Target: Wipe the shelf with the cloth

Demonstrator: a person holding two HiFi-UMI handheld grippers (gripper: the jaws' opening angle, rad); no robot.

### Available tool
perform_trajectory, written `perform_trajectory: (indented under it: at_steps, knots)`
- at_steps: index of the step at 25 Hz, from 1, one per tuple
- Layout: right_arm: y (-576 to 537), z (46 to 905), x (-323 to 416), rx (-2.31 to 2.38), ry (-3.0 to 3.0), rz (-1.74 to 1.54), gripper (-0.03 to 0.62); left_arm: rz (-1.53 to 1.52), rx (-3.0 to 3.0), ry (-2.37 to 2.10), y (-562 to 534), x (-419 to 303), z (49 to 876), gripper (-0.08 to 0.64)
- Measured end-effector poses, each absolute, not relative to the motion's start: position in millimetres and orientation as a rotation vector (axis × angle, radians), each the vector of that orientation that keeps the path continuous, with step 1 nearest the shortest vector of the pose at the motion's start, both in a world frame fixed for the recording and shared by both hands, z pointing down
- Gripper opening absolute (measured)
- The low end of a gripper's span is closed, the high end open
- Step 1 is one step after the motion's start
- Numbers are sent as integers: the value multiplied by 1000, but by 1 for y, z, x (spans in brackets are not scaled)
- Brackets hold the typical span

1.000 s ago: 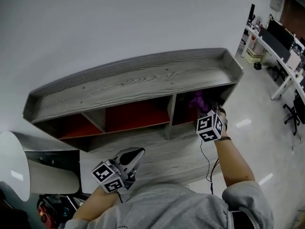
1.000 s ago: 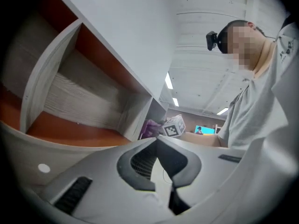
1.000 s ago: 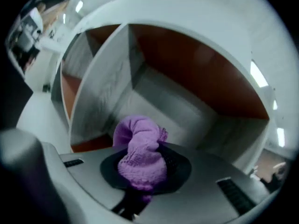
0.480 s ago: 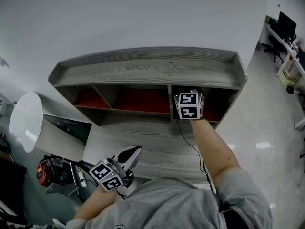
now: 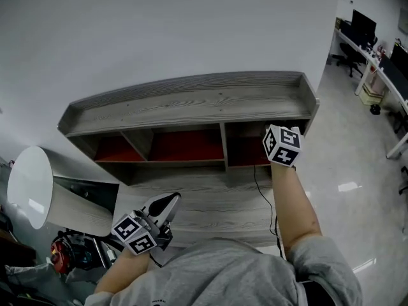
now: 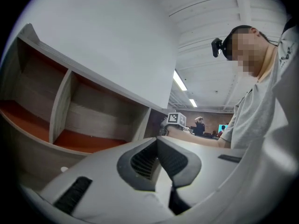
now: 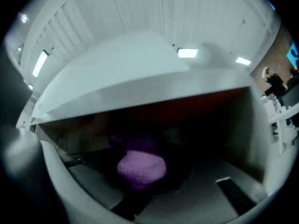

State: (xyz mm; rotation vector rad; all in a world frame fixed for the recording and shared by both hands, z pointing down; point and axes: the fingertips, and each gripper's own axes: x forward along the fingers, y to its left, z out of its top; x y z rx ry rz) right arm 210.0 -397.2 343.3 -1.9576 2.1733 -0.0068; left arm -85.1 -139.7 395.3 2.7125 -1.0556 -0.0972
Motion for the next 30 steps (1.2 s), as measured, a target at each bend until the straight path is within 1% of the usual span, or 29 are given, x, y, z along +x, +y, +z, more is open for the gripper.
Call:
perform_trajectory:
  at_steps: [3, 9, 11, 14, 16, 18, 23, 26, 28, 30]
  knots:
    - [-378, 344, 241, -2037, 2039, -41, 67, -91, 2738, -997, -146, -87, 390, 14]
    - [-369, 343, 244, -2079, 2009, -50, 67, -73, 2774, -921, -147, -86, 389, 15]
    - [-368, 355, 219, -2042, 2151, -43, 69, -78, 2775, -920, -146, -90, 390, 14]
    - [-355, 385, 136, -1907, 2493, 50, 69, -101, 2759, -922, -144, -95, 394, 15]
    - [-347, 390, 89, -1832, 2623, 154, 69, -116, 2752, -917, -142, -95, 396, 14]
    - [-347, 381, 72, -1816, 2629, 197, 67, -127, 2749, -918, -141, -96, 397, 15]
    - [-340, 344, 73, -1722, 2579, 229, 67, -148, 2725, -939, -143, -98, 402, 14]
    - [-336, 335, 82, -1669, 2544, 136, 66, -150, 2727, -925, -145, -91, 402, 14]
    - [-335, 336, 104, -1700, 2488, 89, 64, -149, 2737, -905, -146, -84, 401, 14]
    - [-336, 337, 146, -1783, 2392, 25, 64, -154, 2746, -887, -150, -78, 399, 14]
